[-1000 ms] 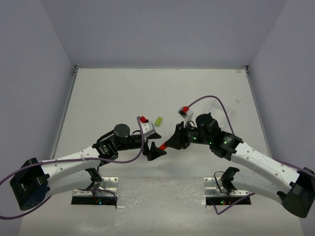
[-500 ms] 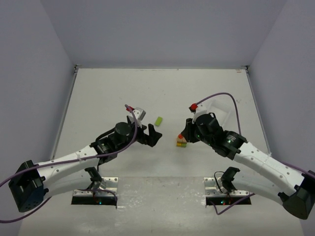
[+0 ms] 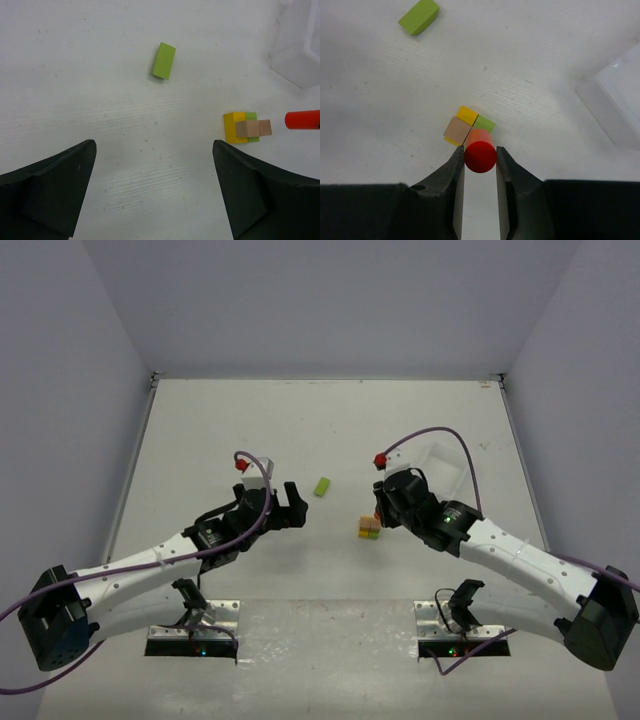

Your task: Build the wood block tower

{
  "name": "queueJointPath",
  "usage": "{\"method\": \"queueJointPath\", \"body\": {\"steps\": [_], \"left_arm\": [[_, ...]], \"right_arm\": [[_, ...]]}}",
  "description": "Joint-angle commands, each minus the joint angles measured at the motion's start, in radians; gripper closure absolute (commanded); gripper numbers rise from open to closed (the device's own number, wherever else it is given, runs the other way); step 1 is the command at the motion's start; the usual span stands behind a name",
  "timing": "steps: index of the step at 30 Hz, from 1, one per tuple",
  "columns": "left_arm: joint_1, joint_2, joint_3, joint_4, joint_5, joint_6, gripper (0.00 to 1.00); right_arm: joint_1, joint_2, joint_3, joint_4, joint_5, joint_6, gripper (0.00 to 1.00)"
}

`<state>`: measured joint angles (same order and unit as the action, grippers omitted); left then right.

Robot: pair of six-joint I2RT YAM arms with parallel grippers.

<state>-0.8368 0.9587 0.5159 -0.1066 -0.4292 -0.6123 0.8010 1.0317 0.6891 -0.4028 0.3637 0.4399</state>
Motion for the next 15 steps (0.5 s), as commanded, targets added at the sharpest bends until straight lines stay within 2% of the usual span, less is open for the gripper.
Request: {"method": "queueJointPath", "body": {"steps": [1, 15], "left_arm": [[0.018, 0.024, 0.032, -0.018, -0.05, -0.037, 0.0], [0.036, 0.035, 0.032, -0.03, -0.045, -0.038, 0.0]], "right_arm": [[0.006, 0.033, 0.044, 0.05, 0.02, -0.023, 1.0], [0.026, 0.09, 0.044, 0.078, -0.008, -0.03, 1.0]]}}
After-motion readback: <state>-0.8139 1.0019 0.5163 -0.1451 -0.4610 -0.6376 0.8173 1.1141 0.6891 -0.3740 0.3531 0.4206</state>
